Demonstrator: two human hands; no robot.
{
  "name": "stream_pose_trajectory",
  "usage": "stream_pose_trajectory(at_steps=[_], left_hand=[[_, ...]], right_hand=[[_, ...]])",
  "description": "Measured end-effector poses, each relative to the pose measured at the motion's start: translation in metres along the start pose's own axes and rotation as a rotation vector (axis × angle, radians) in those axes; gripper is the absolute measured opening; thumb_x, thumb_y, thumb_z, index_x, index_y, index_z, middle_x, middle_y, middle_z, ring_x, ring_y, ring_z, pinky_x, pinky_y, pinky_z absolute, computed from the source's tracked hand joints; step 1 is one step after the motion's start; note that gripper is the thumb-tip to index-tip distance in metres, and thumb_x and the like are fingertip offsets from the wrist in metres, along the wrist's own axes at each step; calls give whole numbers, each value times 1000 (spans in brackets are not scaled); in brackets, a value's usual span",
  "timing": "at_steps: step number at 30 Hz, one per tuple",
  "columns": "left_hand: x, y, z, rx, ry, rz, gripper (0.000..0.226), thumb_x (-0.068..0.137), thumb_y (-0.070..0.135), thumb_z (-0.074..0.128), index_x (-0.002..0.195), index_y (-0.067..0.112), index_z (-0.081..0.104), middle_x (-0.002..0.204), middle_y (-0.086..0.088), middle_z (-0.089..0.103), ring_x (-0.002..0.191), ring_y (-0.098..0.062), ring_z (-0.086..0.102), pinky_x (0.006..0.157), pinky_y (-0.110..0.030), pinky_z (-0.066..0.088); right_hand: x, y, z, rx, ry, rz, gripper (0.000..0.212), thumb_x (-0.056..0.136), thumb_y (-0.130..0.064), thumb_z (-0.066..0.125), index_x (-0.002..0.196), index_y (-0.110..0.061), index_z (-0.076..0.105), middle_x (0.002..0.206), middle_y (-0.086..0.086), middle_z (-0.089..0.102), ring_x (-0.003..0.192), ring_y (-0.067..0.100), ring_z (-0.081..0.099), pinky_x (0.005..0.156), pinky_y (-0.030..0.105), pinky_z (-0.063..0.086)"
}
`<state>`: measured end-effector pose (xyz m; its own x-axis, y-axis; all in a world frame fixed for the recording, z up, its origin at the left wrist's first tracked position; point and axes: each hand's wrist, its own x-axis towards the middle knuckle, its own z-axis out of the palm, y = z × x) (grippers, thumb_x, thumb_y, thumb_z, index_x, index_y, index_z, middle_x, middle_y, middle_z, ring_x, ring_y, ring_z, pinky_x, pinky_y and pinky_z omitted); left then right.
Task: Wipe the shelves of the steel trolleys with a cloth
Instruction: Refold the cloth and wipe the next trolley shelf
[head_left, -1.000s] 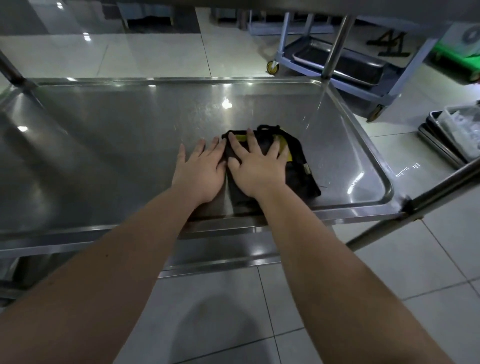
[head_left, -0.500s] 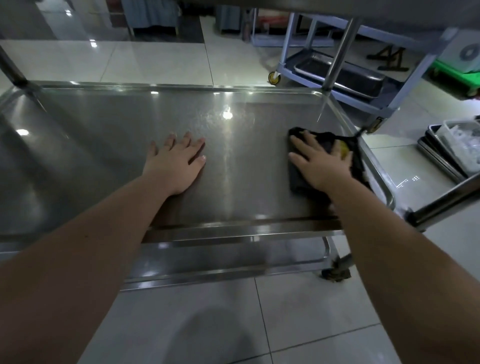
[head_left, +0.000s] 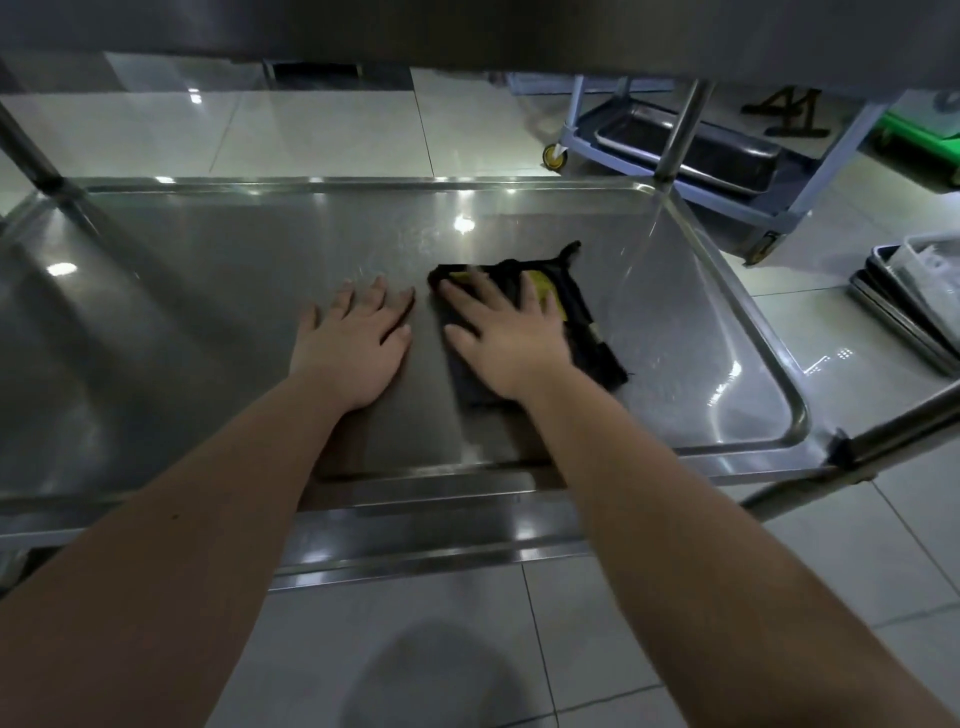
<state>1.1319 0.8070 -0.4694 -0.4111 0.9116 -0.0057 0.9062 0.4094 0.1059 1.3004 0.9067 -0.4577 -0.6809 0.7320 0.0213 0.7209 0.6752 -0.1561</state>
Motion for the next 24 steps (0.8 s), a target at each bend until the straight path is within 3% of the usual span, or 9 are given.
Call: stream_pose_trajectory(at_steps=[3,6,10,12,17,24], left_hand=[[0,1,0,-4,0,-10,52,100,49,19,151,48,8,163,11,2,150,-24,4,117,-55,2],[0,6,0,-9,13,-15,52,101,49,19,151,47,8,163,10,3,150,-25,4,117,-56,2],[-4,12,1,-2,12,-11,52,100,49,17,151,47,8,163,10,2,150,-27,2,117,-58,1],[-6,11,0,6,7,-14,52,101,48,17,151,46,7,163,10,2,150,-27,2,117,-59,0],[-10,7,-4,-1,-11,-6,52,101,48,16,152,45,6,163,9,1,150,-25,1,117,-57,0],[-16,6,-4,-25,-23,-31,52,100,50,15,152,46,6,163,11,2,150,-24,2,117,-55,-1]], right_hand=[[-23,93,-16,-57,-3,196,62,94,-68,29,151,-49,12,164,-10,-1,149,36,4,120,47,4],[-61,169,-34,-78,-46,464,64,93,-72,23,152,-50,11,164,-12,-2,149,37,0,119,54,-2],[-82,157,-30,-66,-53,595,65,92,-72,17,152,-50,5,163,-13,-8,146,45,-7,118,58,-4],[-76,110,-21,-55,-22,543,65,93,-71,19,152,-48,5,163,-13,-9,146,48,-6,116,61,-3],[-65,-33,11,-69,5,176,65,92,-69,16,152,-46,5,164,-11,-6,144,51,-7,114,64,-4],[-58,-19,7,-62,-12,56,67,89,-74,12,151,-52,2,163,-16,-6,146,46,-7,117,60,-5]])
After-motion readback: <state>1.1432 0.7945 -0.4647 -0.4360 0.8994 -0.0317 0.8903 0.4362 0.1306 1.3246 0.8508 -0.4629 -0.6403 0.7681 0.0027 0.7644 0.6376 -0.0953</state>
